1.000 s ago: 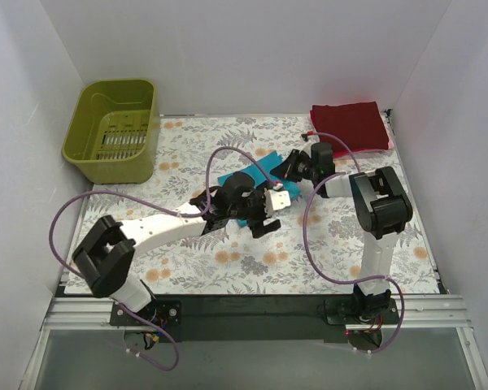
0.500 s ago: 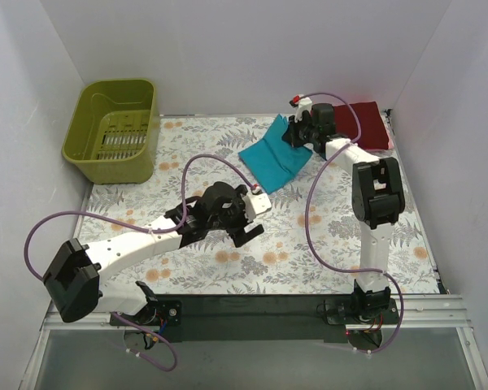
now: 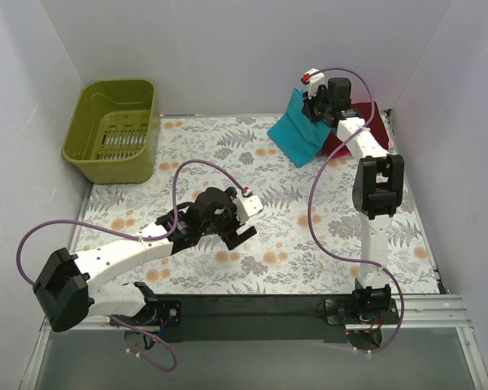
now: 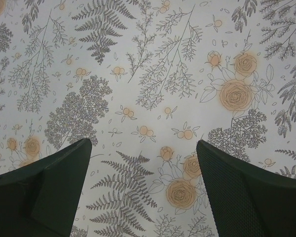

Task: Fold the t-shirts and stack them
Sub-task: Neatly place the folded tshirt to the corner

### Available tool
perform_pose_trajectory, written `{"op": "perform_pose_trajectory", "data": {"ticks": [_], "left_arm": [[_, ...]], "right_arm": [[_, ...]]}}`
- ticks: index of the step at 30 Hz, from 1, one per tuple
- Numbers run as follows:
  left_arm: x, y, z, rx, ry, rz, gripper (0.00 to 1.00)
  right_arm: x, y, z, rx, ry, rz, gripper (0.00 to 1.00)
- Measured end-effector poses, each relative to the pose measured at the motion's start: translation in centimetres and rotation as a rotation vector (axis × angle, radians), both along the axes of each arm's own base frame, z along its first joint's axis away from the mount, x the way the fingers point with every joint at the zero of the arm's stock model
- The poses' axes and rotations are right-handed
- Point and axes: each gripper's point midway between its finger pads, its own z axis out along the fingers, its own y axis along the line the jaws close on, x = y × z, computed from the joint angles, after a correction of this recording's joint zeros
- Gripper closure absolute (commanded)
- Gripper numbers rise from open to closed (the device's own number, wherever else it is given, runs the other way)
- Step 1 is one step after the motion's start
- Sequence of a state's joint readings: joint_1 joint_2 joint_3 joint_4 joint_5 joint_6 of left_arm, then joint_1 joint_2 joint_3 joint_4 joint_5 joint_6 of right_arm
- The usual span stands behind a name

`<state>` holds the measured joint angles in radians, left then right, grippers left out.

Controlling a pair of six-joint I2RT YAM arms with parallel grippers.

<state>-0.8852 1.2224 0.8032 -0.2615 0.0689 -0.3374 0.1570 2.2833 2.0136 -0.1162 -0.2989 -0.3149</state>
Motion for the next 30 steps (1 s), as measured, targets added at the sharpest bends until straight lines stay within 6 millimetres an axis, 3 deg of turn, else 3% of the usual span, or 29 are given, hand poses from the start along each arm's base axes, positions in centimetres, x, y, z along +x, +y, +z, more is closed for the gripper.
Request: {"op": "perform_pose_trajectory", "data": {"ticks": [8, 21, 30], "left_arm": [[-0.2, 0.3, -0.2, 0.003, 0.001, 0.002, 0.12], [-0.2, 0.4, -0.2, 0.003, 0.0, 0.002, 0.12], [-0.5, 0.6, -0.4, 0.003, 0.0, 0.002, 0.12]], "right_arm": [[-0.7, -0.9, 0.6, -0.037, 0.014, 0.0, 0.99], [-2.7, -1.4, 9.1, 0.031, -0.064, -0.024, 0.99], [-3.4, -1.2, 11.0, 0.066, -0.076, -0.026, 0.99]]}}
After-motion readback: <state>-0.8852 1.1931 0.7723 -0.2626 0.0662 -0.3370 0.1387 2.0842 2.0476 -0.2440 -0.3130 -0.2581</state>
